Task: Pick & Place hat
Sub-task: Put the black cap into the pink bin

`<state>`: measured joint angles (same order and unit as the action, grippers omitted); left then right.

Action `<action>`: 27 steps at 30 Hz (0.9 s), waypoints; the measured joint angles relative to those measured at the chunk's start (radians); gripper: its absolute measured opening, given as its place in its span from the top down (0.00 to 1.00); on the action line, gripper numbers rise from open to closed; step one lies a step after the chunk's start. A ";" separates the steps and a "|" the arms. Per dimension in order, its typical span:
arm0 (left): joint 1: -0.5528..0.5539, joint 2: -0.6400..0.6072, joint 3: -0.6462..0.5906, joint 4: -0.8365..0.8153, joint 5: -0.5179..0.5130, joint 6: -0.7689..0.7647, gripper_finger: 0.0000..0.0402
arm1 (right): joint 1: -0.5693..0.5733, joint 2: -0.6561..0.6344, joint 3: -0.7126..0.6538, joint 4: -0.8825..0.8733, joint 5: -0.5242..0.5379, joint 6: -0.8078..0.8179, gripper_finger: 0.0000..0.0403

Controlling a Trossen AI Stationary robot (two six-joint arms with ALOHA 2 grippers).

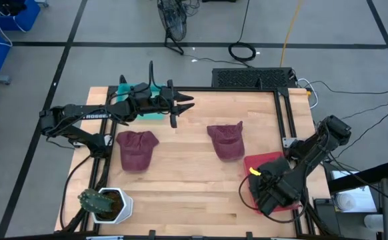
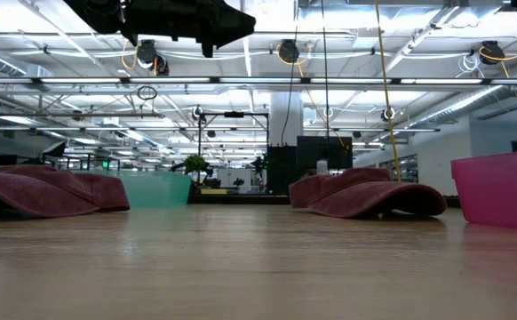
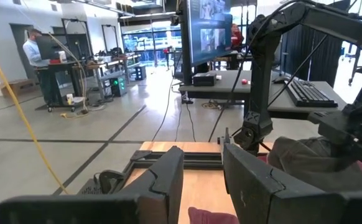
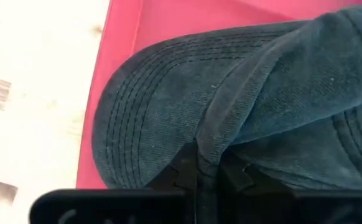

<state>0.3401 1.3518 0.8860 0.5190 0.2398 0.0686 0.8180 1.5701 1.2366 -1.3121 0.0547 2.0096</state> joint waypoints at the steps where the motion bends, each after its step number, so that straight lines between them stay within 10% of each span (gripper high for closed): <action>1: 0.000 0.000 0.000 0.000 0.000 0.000 0.70 | 0.002 -0.005 -0.001 0.008 -0.001 0.007 0.95; 27: 0.000 0.000 0.000 0.001 0.021 -0.013 0.70 | 0.081 -0.007 -0.228 0.531 0.024 0.042 0.73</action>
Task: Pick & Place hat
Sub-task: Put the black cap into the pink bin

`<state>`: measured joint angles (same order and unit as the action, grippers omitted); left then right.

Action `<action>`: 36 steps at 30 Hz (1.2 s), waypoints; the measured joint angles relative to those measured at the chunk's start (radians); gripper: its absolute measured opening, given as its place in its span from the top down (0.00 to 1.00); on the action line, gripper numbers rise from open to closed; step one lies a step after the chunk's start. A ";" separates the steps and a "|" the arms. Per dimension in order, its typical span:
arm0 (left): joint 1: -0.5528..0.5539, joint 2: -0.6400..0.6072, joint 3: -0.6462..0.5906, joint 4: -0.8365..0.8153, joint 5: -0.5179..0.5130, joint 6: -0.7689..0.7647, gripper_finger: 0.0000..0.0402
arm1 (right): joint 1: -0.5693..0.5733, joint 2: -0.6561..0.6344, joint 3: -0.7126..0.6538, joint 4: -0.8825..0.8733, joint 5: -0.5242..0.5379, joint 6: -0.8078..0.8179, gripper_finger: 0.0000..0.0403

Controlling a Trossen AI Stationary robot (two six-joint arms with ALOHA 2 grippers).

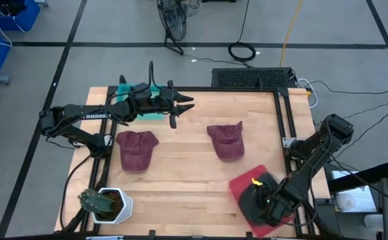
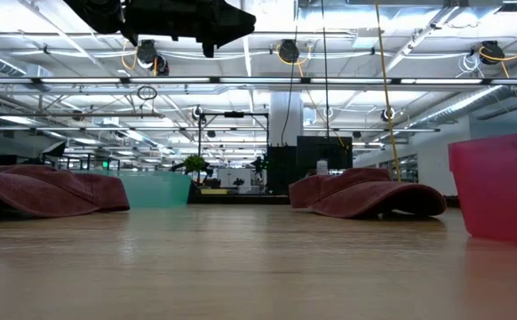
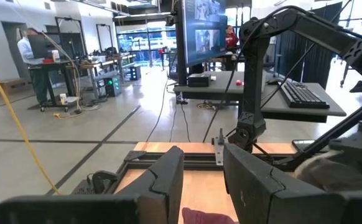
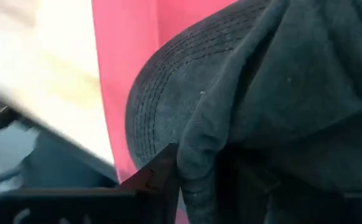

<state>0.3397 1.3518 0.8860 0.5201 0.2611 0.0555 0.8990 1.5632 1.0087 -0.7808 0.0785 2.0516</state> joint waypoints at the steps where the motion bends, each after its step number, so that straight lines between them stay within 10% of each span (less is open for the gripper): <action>1: 0.000 0.000 0.000 0.000 0.000 -0.001 0.70 | 0.000 0.000 -0.013 0.037 0.006 -0.019 0.72; 36: 0.000 0.000 0.000 0.000 0.000 0.013 0.70 | -0.232 -0.003 -0.058 -0.209 -0.240 -0.814 0.72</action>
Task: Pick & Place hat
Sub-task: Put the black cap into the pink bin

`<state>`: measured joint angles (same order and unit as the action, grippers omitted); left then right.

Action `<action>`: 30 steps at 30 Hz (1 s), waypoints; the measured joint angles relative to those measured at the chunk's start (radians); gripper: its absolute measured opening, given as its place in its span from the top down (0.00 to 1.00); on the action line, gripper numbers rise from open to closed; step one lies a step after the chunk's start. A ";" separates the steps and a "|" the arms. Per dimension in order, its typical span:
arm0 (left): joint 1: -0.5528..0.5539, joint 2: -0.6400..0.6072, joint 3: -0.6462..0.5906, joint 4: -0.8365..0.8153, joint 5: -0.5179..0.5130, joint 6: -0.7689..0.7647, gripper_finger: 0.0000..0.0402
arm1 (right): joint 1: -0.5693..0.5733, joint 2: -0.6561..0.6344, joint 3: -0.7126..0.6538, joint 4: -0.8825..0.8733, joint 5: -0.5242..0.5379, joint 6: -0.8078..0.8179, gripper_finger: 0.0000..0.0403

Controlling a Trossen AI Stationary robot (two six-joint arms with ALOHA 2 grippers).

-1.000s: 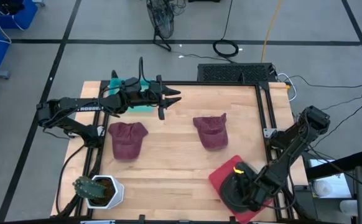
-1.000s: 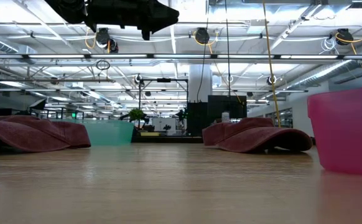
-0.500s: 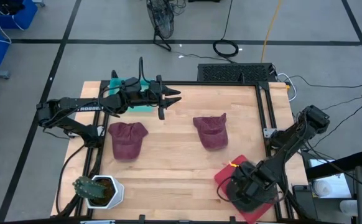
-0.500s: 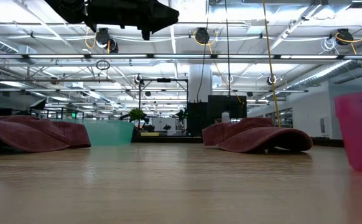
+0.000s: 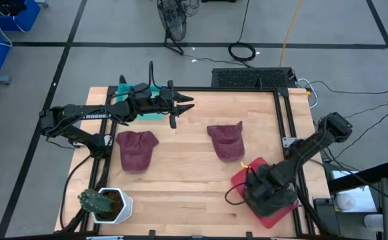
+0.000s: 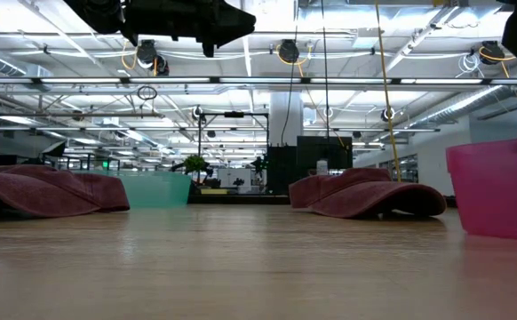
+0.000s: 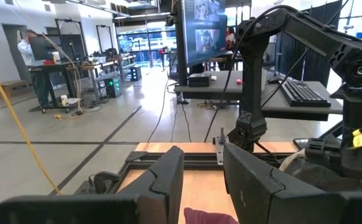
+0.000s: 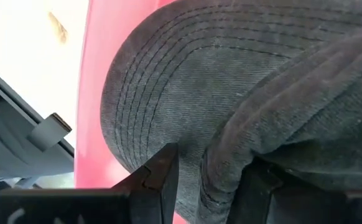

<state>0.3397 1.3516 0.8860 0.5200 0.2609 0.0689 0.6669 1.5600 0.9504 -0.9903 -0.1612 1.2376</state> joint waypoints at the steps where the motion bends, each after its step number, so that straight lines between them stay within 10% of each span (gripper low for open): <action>1: 0.000 0.000 0.000 -0.001 0.000 0.000 0.70 | 0.000 -0.003 0.000 0.000 -0.014 0.015 0.72; 30: 0.000 0.000 0.000 -0.018 0.000 0.005 0.70 | 0.015 -0.187 0.128 -0.071 -0.022 0.346 0.72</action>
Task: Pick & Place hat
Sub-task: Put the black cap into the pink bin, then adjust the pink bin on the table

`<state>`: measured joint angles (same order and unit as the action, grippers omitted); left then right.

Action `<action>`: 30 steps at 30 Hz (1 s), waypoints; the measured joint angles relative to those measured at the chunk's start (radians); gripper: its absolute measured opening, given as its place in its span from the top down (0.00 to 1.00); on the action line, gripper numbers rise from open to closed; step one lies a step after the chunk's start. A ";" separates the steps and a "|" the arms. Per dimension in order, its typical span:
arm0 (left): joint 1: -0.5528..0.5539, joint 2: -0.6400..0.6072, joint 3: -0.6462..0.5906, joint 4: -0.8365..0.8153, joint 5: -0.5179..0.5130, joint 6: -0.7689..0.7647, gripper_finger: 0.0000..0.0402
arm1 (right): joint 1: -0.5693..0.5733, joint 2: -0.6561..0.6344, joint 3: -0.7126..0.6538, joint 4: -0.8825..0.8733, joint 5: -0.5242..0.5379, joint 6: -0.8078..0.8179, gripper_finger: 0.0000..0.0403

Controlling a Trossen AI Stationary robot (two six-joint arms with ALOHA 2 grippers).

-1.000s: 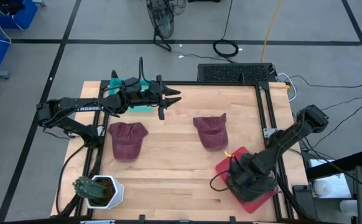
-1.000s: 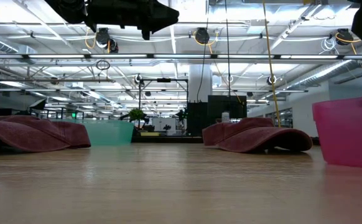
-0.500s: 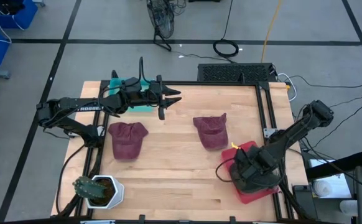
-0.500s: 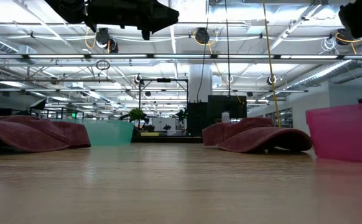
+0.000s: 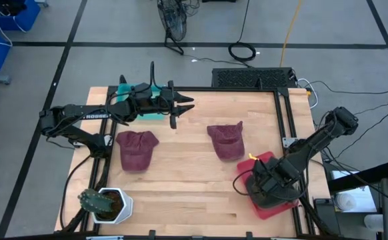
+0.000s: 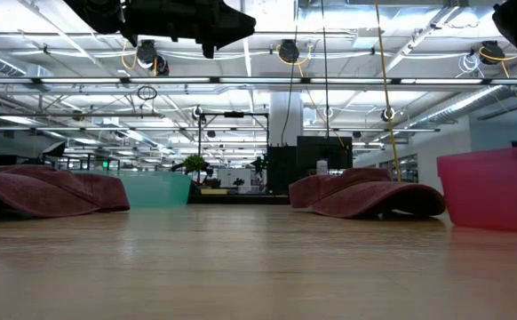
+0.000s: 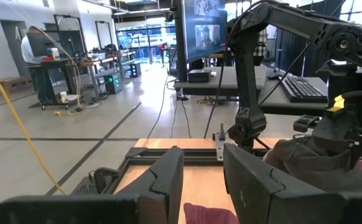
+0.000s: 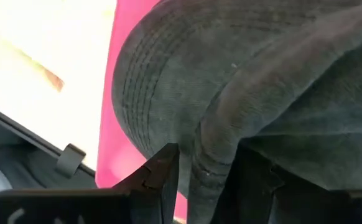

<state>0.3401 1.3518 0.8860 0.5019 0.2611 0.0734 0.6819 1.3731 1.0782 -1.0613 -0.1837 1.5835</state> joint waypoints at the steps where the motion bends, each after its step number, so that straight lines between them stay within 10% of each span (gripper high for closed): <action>1: 0.000 0.000 0.000 0.000 0.000 0.000 0.70 | 0.000 -0.001 0.000 0.001 -0.004 0.002 0.72; 19: 0.000 0.000 0.000 0.000 0.000 0.000 0.70 | 0.000 -0.008 0.179 -0.219 0.035 0.004 0.71; 30: 0.000 0.000 0.000 0.000 0.000 0.000 0.70 | -0.094 -0.005 0.266 -0.185 0.298 -0.081 0.69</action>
<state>0.3401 1.3518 0.8860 0.5014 0.2612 0.0737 0.5882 1.3677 1.3437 -1.2460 0.1144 1.5023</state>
